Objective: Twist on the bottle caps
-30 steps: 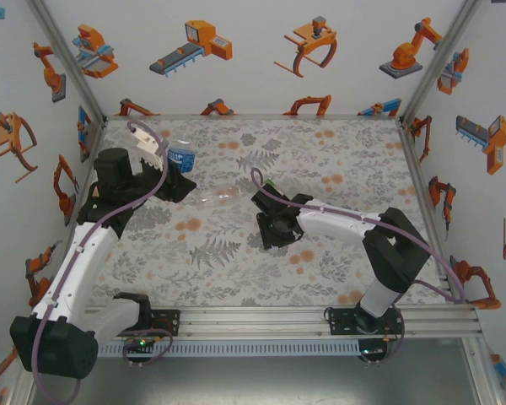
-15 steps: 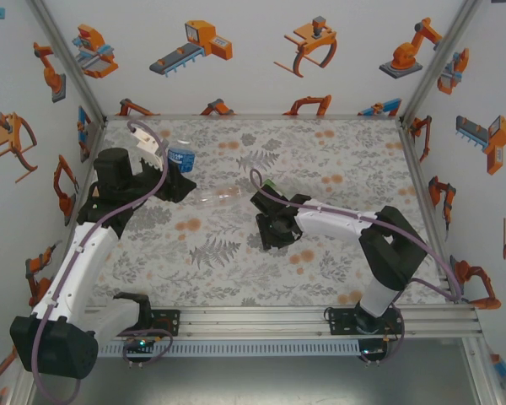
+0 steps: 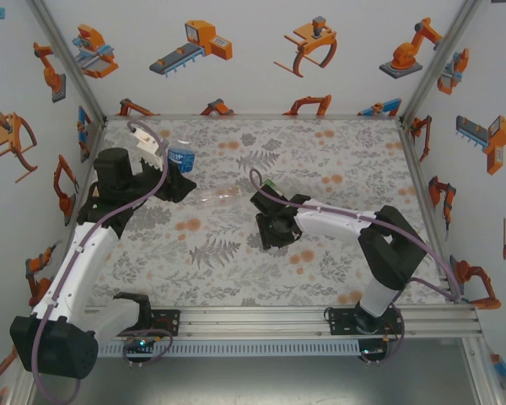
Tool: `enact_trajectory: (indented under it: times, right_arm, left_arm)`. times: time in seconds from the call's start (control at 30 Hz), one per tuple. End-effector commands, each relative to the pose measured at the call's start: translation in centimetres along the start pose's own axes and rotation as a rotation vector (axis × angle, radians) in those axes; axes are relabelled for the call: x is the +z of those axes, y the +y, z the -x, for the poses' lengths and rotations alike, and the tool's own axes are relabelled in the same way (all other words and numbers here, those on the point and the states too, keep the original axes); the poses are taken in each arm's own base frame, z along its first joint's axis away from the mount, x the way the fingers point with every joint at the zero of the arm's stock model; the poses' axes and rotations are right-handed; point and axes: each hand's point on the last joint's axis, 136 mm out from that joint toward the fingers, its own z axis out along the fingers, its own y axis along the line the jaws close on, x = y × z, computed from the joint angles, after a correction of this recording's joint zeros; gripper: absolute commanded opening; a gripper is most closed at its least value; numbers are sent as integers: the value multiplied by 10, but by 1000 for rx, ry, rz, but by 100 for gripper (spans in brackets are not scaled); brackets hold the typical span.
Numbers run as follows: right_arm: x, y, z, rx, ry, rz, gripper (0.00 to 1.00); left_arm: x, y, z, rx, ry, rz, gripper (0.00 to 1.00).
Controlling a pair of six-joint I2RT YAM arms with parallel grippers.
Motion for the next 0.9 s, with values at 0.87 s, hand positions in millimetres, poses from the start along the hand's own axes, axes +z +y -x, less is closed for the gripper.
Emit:
enact_trajectory:
  times: [0.87]
  right_arm:
    - [6,18,13,177,-53,313,18]
  left_arm:
    - [0,-1,3,-5,-3,-15,4]
